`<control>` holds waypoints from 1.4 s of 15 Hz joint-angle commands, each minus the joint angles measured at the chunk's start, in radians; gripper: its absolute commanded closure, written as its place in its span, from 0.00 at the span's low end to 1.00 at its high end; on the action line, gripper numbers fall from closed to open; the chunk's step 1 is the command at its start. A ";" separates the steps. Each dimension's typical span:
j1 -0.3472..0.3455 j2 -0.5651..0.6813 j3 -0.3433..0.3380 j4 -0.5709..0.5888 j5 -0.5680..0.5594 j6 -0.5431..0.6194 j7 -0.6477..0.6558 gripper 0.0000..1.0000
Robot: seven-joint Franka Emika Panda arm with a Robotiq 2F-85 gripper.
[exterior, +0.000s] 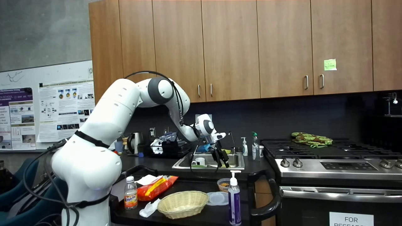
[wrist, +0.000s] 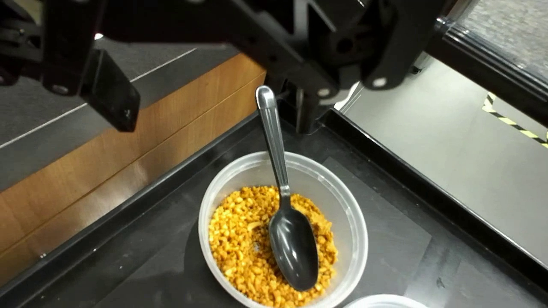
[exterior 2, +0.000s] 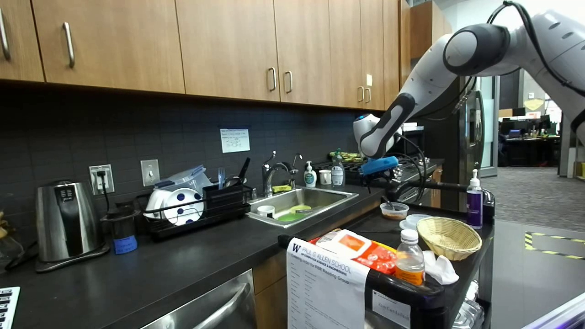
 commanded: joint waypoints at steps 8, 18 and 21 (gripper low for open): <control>-0.015 -0.005 -0.043 0.009 0.173 0.010 -0.225 0.00; 0.000 0.001 -0.070 0.011 0.199 -0.008 -0.221 0.00; 0.000 0.001 -0.070 0.011 0.199 -0.008 -0.221 0.00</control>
